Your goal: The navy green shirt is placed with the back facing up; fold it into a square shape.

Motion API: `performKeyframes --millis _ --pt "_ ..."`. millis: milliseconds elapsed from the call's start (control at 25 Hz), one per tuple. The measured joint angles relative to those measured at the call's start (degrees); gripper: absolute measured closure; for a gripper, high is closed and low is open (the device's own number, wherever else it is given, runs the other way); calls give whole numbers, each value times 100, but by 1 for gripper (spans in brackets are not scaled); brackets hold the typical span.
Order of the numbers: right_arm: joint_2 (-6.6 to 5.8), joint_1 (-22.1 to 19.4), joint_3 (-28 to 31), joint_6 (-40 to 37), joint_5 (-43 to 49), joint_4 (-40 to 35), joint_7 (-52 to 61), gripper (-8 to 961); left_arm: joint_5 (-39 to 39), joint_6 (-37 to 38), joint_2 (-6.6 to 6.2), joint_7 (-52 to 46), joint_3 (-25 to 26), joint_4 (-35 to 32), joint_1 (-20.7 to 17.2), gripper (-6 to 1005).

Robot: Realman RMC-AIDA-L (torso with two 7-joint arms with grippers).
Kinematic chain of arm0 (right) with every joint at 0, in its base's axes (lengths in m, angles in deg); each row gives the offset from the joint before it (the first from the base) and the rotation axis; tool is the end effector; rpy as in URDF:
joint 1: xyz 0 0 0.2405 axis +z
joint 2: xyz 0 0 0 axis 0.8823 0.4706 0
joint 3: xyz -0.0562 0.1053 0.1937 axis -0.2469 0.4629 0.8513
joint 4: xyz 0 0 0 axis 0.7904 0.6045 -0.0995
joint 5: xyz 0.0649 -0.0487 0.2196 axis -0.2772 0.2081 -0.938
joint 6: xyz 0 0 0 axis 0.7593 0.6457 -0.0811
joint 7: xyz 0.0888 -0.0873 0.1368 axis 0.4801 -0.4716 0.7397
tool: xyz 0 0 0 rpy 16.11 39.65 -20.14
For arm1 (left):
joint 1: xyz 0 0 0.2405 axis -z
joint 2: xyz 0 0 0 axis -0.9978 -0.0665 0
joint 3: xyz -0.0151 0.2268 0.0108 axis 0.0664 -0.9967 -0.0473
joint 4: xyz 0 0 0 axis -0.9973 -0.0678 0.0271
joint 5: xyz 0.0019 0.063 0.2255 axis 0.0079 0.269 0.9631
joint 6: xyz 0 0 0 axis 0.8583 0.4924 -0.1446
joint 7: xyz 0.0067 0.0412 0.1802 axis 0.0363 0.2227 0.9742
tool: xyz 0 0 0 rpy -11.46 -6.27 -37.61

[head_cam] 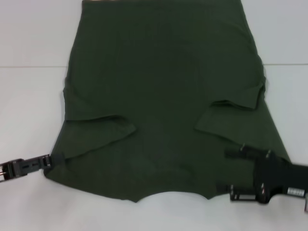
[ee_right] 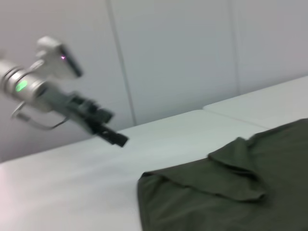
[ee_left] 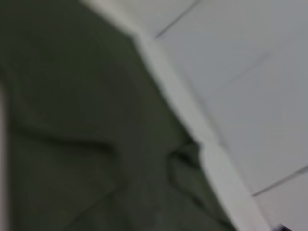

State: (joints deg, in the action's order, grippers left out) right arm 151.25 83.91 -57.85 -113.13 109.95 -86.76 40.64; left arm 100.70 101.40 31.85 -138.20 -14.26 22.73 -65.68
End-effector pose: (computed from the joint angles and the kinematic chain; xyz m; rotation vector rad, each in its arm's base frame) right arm 0.2588 0.3083 -0.0370 -2.7352 0.4622 0.7517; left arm -0.3125 0.2835 0.0551 -2.2442 -1.6549 -0.8638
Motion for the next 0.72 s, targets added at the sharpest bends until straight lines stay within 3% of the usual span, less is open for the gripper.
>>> performKeyframes --millis 120,280,720 --pt "1 -3 -36 -11 89 269 -659 11 578 -251 -113 -1045 35 -30 264 124" --pt "1 8 -37 24 227 389 -1215 10 1111 -685 -191 -1712 -119 -26 558 124" --pt "1 39 -51 162 248 406 -1312 10 1783 -1377 -303 -2543 -404 31 885 125"
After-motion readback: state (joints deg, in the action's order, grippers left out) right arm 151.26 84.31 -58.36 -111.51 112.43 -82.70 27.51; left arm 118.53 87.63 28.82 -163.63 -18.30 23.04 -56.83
